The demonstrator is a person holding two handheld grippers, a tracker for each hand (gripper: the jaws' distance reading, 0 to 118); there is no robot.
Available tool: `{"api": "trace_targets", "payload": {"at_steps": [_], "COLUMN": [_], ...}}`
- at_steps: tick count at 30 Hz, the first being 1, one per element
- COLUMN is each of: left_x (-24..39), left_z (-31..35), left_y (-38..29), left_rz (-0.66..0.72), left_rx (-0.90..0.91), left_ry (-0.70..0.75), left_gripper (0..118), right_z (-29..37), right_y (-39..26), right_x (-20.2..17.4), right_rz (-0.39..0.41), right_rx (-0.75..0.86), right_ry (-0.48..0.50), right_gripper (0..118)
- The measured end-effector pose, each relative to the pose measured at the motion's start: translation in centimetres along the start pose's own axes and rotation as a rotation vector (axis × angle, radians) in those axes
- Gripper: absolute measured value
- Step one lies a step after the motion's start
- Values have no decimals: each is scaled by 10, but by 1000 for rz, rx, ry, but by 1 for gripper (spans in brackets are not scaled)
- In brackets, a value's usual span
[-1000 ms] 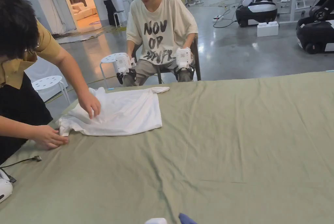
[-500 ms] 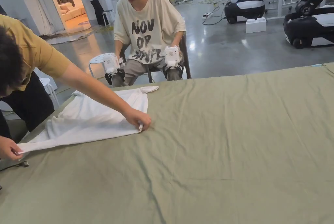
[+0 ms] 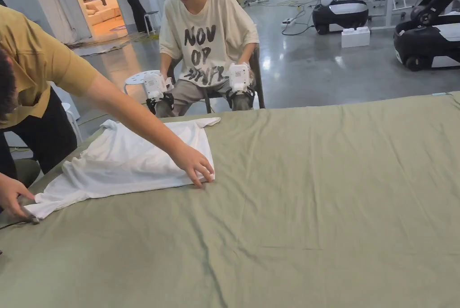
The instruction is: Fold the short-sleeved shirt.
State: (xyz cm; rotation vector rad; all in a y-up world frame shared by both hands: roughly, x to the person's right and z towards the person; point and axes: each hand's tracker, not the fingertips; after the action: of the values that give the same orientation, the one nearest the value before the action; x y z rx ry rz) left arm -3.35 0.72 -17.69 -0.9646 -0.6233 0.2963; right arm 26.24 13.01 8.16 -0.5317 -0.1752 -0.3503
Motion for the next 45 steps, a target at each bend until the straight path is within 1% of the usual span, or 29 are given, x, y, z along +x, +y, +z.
{"api": "trace_targets", "payload": {"at_steps": [2,3,4,5,6,7,8,10,12,14,15,18,20,21,22,23,24,25,26,27,28,29,30,33,37,41,45], "left_x": [-4,-8,-13,-20,-30,-41,-50,-82,-115,-146,-158,-171,-163,-161,-161,-161,-160,-162,-167,-172,-172,-175,-176,-169,-172,-174,-182], "left_z": [4,10,19,31,47,61,75,101,115,120,120,106,100,100,99,98,96,96,95,95,98,97,96,98,106,138,178], "left_y": [5,8,9,9,11,15,15,20,20,15,11,-2,-8,-7,-5,-3,-5,-6,-9,-12,-16,-19,-20,-18,-15,-4,9], "left_rz": [11,34,70,87,107,129,157,247,359,465,511,574,571,554,542,527,520,524,534,556,619,667,683,651,689,698,611], "left_rx": [-3,-4,38,101,160,191,215,270,276,279,274,264,287,303,301,294,269,240,229,245,270,270,268,274,292,361,426], "left_ry": [-15,-30,-63,-103,-152,-148,-133,-111,-107,-99,-101,-135,-128,-130,-126,-116,-96,-60,-51,-94,-153,-158,-153,-141,-157,-190,-109], "left_gripper": [0,3,12,29,64,84,90,90,90,89,86,80,80,76,64,43,43,36,25,22,19,15,10,6,4,4,4], "right_z": [-5,-7,-7,-7,-8,-9,-9,-9,-10,-10,-10,-9,-7,-6,-5,-5,-4,-4,-4,-4,-5,-5,-5,-5,-6,-7,-11], "right_y": [-1,-2,-1,0,-1,-1,0,1,1,-1,-2,-4,-5,-5,-5,-5,-5,-5,-5,-6,-6,-6,-5,-4,-3,3,5], "right_x": [0,-1,-2,-3,-1,-1,-1,-1,0,3,4,4,3,3,3,3,3,4,4,4,4,3,0,-4,-3,-2,-2], "right_rz": [-2,1,5,7,10,15,20,27,24,10,2,-14,-16,-12,-8,-7,-9,-13,-16,-20,-23,-24,-21,-10,0,-3,4], "right_rx": [-9,-11,-10,-10,-9,-8,-7,-9,-11,-16,-20,-28,-34,-36,-36,-37,-38,-39,-39,-38,-39,-40,-39,-43,-43,-36,-33], "right_ry": [7,8,11,16,25,30,30,31,31,32,31,24,21,18,15,12,11,12,13,13,15,16,18,24,29,35,39], "right_gripper": [0,0,0,0,0,0,0,0,0,0,0,0,0,0,0,0,0,0,0,0,0,0,0,0,0,0,0]}}
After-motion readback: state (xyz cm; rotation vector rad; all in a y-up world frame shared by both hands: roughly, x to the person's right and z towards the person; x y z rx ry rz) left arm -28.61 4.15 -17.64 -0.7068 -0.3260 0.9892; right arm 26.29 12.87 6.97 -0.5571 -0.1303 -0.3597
